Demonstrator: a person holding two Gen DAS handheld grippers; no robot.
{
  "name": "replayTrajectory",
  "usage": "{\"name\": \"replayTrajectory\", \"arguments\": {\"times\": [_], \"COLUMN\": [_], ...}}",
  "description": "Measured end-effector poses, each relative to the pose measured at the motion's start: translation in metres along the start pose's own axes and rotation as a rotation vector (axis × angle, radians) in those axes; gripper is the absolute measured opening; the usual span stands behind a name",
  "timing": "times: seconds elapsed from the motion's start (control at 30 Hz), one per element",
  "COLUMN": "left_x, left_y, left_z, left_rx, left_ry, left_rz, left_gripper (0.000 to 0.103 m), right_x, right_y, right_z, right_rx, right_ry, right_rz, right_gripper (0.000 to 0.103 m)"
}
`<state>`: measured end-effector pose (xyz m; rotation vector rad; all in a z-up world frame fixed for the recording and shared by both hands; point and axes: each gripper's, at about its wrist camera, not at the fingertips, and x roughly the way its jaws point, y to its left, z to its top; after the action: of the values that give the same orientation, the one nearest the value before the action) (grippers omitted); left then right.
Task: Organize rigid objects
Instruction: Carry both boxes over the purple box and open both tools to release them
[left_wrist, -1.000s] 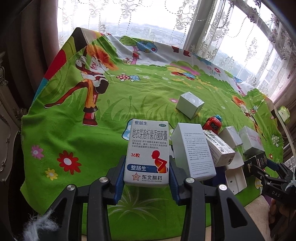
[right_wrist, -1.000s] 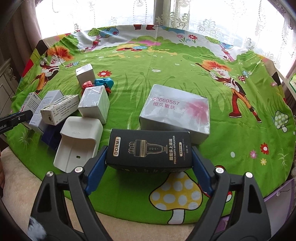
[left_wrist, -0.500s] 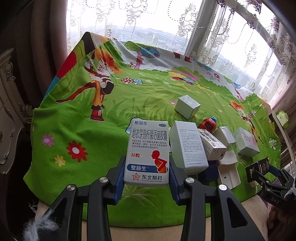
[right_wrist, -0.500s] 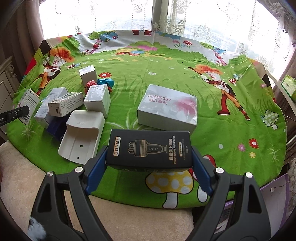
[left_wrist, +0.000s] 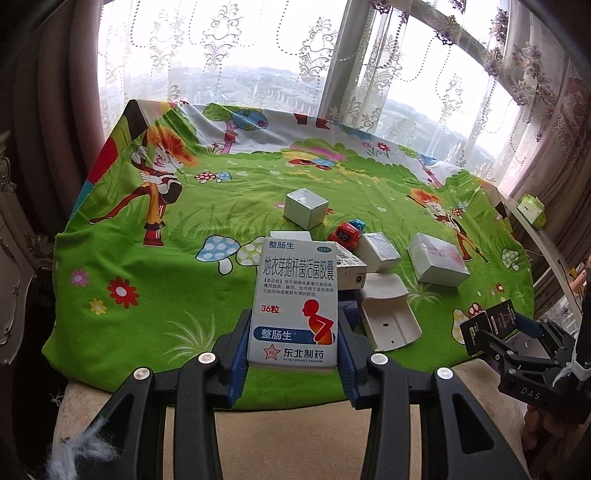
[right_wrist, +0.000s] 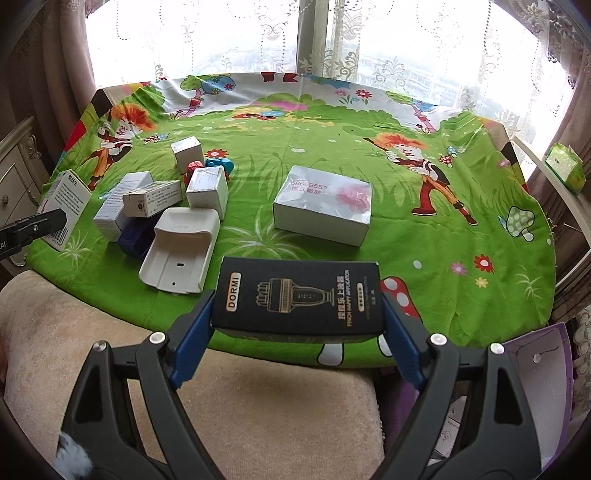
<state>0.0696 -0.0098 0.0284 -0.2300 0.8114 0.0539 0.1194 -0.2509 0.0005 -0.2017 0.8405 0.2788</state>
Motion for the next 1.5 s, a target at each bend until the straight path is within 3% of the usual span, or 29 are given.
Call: {"name": "replayTrajectory", "arguments": {"times": [0.2,0.8,1.5], "left_x": [-0.010,-0.029,-0.029], "left_y": [-0.024,-0.123,-0.232], "left_z": [-0.007,-0.034,-0.055], "left_rx": [0.036,0.269,0.506], "left_ry": [0.008,0.046,0.148], "left_rz": [-0.058,-0.233,-0.503], "left_gripper": [0.042,0.042,0.042], "right_x": [-0.017,-0.080,-0.135], "right_y": [-0.003,-0.041,-0.166], "right_z": [-0.011,-0.056,-0.120], "right_rx": [0.013,0.120,0.345], "right_ry": [-0.009,-0.049,-0.018], "right_rz": [0.000,-0.015,-0.230], "right_gripper": [0.087,0.087,0.087]}}
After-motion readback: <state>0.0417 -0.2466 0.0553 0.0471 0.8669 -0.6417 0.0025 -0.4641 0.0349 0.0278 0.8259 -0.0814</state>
